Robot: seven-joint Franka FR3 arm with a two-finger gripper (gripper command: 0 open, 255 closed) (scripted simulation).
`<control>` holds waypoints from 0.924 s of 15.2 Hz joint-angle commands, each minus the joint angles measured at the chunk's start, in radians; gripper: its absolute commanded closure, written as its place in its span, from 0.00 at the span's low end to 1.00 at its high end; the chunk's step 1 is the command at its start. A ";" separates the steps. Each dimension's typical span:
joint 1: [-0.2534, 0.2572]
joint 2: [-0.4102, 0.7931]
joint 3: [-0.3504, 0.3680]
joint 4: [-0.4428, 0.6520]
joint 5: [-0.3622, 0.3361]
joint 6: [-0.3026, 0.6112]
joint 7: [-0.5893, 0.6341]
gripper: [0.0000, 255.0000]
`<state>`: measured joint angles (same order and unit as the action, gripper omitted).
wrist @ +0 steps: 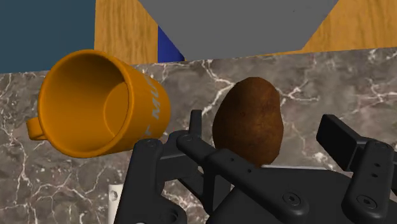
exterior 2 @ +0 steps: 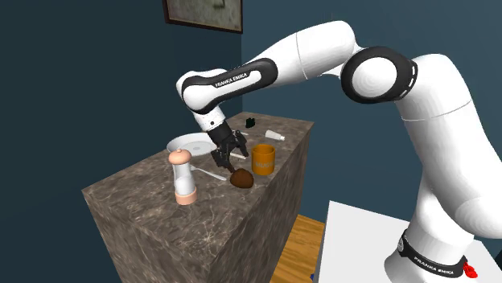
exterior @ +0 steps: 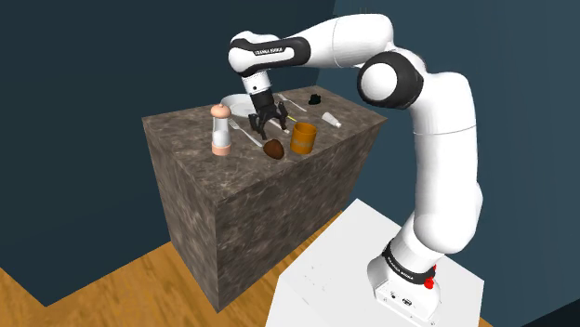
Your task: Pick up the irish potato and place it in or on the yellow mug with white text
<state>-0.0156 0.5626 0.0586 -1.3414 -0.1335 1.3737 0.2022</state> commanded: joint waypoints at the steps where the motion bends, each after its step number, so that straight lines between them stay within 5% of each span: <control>1: 0.006 0.136 -0.005 0.159 0.002 -0.075 0.005 0.00; 9: -0.006 0.081 -0.005 -0.026 0.003 0.049 0.012 0.00; 14: -0.006 0.081 -0.005 -0.026 0.003 0.049 0.012 0.00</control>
<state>-0.0211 0.6433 0.0535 -1.3663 -0.1309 1.4221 0.2146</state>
